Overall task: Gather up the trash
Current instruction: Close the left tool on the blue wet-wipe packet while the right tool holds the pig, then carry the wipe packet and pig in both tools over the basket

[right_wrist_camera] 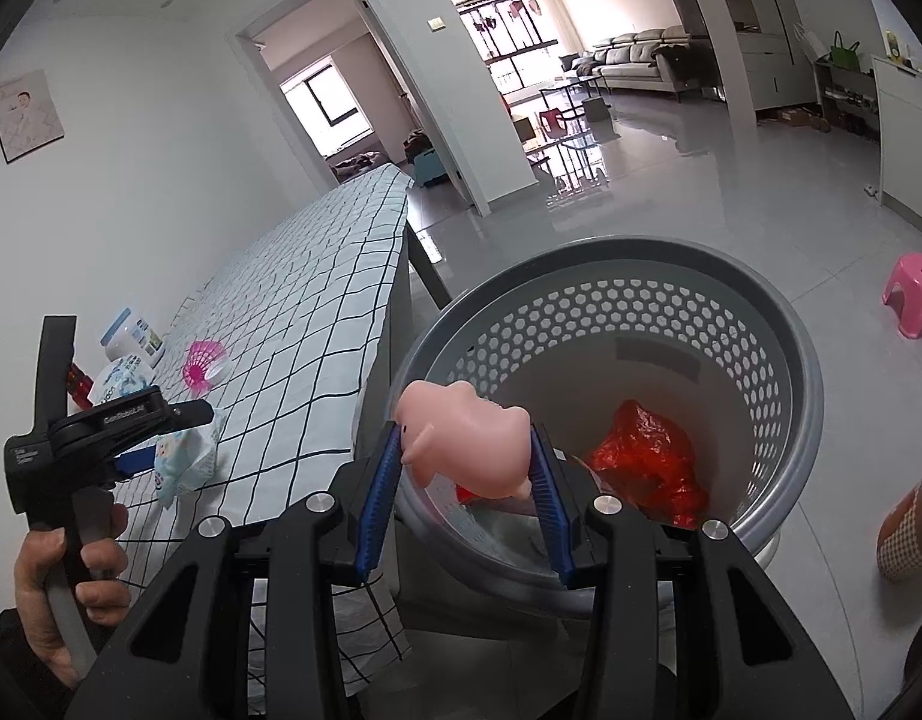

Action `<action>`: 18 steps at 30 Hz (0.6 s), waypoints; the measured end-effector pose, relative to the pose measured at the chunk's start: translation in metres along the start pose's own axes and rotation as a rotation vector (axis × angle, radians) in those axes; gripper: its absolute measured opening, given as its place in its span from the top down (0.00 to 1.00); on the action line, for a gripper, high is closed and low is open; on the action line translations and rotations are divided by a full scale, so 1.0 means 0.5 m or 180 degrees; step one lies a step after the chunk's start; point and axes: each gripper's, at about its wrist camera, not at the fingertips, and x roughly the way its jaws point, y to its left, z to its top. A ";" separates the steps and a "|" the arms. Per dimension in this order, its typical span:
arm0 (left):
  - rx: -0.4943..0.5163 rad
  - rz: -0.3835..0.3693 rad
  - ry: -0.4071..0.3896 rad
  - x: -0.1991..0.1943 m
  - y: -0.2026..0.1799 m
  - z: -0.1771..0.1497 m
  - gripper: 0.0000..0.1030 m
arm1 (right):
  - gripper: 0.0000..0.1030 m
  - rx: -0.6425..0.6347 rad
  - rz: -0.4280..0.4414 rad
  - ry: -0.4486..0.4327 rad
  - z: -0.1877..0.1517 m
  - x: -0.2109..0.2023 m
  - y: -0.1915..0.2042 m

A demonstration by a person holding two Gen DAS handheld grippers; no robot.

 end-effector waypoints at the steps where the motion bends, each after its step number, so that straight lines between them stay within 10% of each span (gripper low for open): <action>1: 0.0027 0.0040 0.0012 0.005 -0.005 -0.001 0.12 | 0.60 0.0002 -0.0001 0.0001 0.000 0.000 -0.001; 8: 0.0270 0.0070 0.0088 0.019 -0.023 -0.022 0.49 | 0.60 0.0001 -0.0008 0.0003 0.001 0.003 -0.001; 18: 0.0480 -0.0063 -0.0093 -0.022 -0.038 -0.033 0.53 | 0.60 -0.0006 -0.0030 0.0014 0.001 0.011 0.001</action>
